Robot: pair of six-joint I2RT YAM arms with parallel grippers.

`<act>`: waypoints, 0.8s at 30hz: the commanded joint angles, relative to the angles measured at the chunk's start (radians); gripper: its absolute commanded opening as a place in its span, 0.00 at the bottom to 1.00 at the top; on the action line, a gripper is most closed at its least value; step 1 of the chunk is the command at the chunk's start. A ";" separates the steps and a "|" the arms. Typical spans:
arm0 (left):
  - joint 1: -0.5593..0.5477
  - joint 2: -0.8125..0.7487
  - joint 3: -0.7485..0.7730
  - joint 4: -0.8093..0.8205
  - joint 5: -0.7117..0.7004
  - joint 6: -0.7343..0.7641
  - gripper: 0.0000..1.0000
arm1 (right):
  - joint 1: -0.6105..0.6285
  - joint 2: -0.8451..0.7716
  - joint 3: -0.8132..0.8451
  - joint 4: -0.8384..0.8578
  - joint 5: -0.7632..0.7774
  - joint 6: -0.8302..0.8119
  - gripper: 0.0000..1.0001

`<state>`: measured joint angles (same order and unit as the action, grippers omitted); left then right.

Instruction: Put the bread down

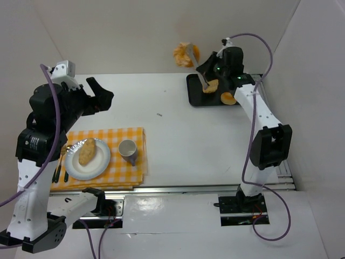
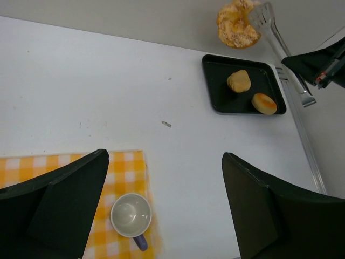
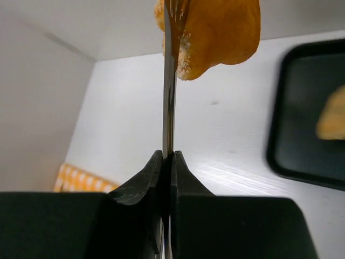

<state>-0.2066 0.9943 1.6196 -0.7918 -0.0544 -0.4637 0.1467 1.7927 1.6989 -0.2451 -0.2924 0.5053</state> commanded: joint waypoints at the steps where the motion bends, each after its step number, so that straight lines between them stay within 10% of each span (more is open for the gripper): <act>1: -0.004 -0.039 -0.020 0.023 -0.042 0.039 0.99 | 0.167 -0.072 -0.005 0.089 -0.090 -0.002 0.00; 9: -0.004 -0.118 -0.084 -0.004 -0.152 0.030 0.99 | 0.545 0.101 0.096 0.138 -0.200 0.009 0.00; 24: -0.004 -0.175 -0.118 -0.015 -0.236 0.039 0.99 | 0.798 0.269 0.130 0.102 -0.321 -0.013 0.00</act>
<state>-0.2066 0.8223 1.5051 -0.8303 -0.2668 -0.4454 0.9127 2.1017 1.8153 -0.1787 -0.5678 0.5037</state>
